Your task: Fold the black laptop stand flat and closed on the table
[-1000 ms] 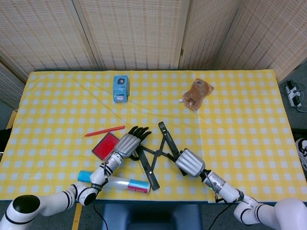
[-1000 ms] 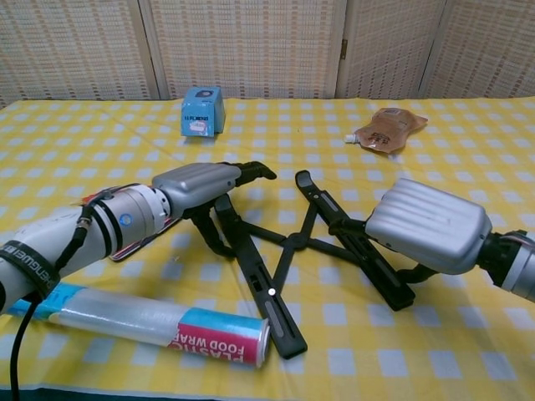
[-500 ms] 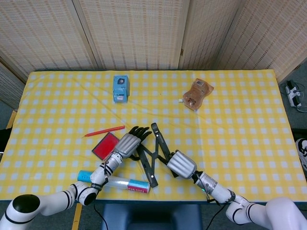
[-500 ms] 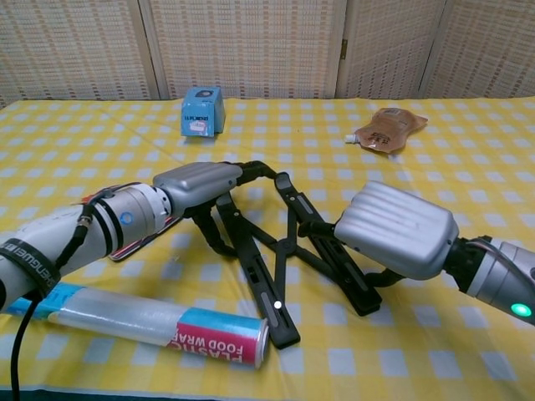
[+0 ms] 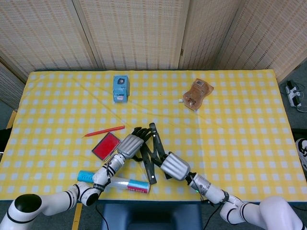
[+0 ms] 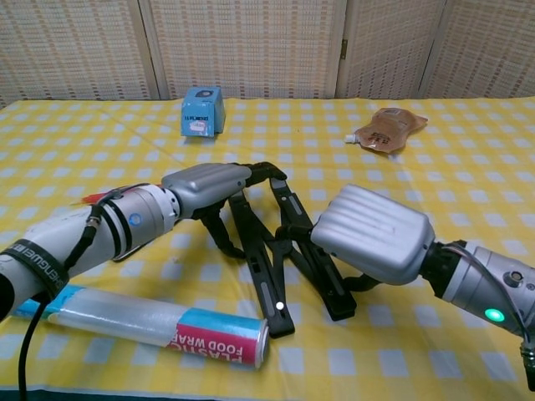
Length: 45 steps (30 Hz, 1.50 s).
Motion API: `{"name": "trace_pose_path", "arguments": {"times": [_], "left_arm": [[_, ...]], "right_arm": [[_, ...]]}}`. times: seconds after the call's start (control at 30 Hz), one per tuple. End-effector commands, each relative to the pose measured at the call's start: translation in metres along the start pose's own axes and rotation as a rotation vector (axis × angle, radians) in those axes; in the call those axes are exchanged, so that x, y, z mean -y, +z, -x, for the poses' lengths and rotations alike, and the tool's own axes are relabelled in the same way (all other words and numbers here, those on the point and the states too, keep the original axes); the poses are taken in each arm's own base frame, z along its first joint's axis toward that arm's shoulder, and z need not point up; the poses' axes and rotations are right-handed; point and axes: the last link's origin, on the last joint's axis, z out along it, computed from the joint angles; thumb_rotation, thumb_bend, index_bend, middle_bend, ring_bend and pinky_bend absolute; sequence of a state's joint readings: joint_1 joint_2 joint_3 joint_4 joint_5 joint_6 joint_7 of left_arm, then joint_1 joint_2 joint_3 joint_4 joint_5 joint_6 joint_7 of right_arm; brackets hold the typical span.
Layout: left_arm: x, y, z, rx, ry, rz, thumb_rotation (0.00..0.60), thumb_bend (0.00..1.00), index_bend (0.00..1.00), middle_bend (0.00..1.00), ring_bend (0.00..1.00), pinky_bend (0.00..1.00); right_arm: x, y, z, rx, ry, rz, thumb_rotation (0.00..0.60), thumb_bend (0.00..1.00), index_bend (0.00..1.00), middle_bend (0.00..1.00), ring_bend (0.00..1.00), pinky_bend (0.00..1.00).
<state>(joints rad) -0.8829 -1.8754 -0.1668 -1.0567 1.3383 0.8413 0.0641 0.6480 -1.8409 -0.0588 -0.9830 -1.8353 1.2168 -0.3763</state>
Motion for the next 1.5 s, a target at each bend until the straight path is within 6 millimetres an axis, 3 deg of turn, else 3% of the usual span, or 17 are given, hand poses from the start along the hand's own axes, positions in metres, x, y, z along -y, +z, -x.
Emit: {"name": "trace_pose_path", "arguments": {"times": [0.03,0.2,0.33,0.4,0.53,0.6,0.7,0.9,1.1,1.5], "left_arm": [[0.000,0.000,-0.001,-0.003,0.002,-0.001,0.600,0.12,0.00,0.00,0.00,0.00],[0.008,-0.005,-0.008,-0.021,0.013,-0.016,0.600,0.12,0.00,0.00,0.00,0.00],[0.019,-0.015,-0.018,-0.043,0.022,-0.032,0.600,0.12,0.00,0.00,0.00,0.00],[0.023,-0.020,-0.023,-0.052,0.024,-0.040,0.600,0.12,0.00,0.00,0.00,0.00],[0.031,-0.030,-0.034,-0.074,0.024,-0.052,0.600,0.12,0.00,0.00,0.00,0.00],[0.033,-0.034,-0.038,-0.082,0.025,-0.056,0.600,0.12,0.00,0.00,0.00,0.00],[0.038,-0.041,-0.044,-0.092,0.024,-0.064,0.600,0.12,0.00,0.00,0.00,0.00],[0.045,-0.048,-0.049,-0.106,0.012,-0.081,0.600,0.12,0.00,0.00,0.00,0.00],[0.051,-0.053,-0.050,-0.104,0.003,-0.095,0.600,0.12,0.00,0.00,0.00,0.00],[0.060,-0.058,-0.053,-0.114,-0.014,-0.118,0.600,0.12,0.00,0.00,0.00,0.00]], "right_arm": [[0.003,0.002,-0.001,-0.001,0.004,-0.004,0.600,0.13,0.27,0.71,0.73,0.83],[0.000,-0.001,-0.007,-0.007,-0.001,-0.012,0.600,0.13,0.27,0.70,0.72,0.83],[-0.007,-0.006,-0.021,0.013,0.009,-0.049,0.600,0.13,0.23,0.61,0.66,0.82],[-0.011,-0.006,-0.029,0.035,0.001,-0.087,0.600,0.13,0.16,0.53,0.60,0.73],[-0.018,0.002,-0.042,0.150,-0.028,-0.192,0.600,0.13,0.02,0.29,0.40,0.44],[-0.019,0.006,-0.046,0.205,-0.039,-0.232,0.600,0.13,0.00,0.20,0.33,0.37],[-0.021,0.017,-0.051,0.267,-0.100,-0.289,0.600,0.13,0.00,0.14,0.28,0.35],[-0.016,0.034,-0.057,0.275,-0.191,-0.341,0.600,0.13,0.00,0.11,0.23,0.30],[-0.016,0.038,-0.055,0.287,-0.245,-0.358,0.600,0.13,0.00,0.11,0.20,0.25],[-0.004,0.055,-0.047,0.308,-0.287,-0.395,0.600,0.13,0.00,0.12,0.20,0.25]]}}
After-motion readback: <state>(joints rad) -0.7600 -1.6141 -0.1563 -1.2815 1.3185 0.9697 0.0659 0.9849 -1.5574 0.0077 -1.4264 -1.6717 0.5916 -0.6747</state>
